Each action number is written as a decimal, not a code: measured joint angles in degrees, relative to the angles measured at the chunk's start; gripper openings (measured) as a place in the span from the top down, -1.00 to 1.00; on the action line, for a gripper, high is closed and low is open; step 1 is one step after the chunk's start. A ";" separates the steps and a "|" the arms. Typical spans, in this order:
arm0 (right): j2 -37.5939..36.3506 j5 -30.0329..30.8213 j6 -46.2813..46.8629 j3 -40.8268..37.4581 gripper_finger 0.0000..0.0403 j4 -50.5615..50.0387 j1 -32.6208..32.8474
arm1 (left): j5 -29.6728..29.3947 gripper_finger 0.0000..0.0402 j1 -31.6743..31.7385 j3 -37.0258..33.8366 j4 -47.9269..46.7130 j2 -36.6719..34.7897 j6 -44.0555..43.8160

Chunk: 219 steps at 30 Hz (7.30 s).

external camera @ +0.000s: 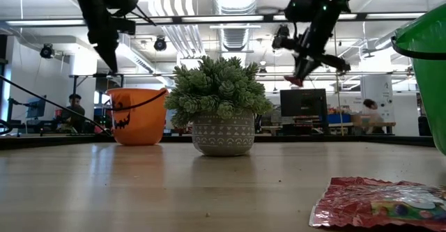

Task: Organize candy in baskets
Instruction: Put the red candy into the orange bucket

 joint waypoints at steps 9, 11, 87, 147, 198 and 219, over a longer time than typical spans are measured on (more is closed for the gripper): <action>-0.38 -8.40 -4.99 0.00 0.94 9.67 2.86 | 16.82 0.35 0.00 0.02 7.86 0.00 -4.17; -0.38 -9.48 -5.73 0.00 0.94 11.10 3.33 | 20.20 0.35 0.00 0.02 10.98 0.00 -6.23; 37.19 -14.94 -33.19 63.54 0.94 0.65 17.95 | 44.01 0.10 -0.07 4.04 43.31 2.71 -43.66; 36.97 -15.49 -37.86 63.78 0.73 0.48 18.04 | 48.04 0.95 -1.95 6.05 46.50 7.56 -39.14; 34.13 -14.90 -38.24 63.71 0.12 -27.42 17.90 | 13.74 0.89 0.09 22.38 -8.54 15.70 -7.25; 34.13 -14.90 -40.03 63.71 0.12 -38.68 18.97 | 13.55 0.21 0.09 22.38 -12.13 15.58 -8.47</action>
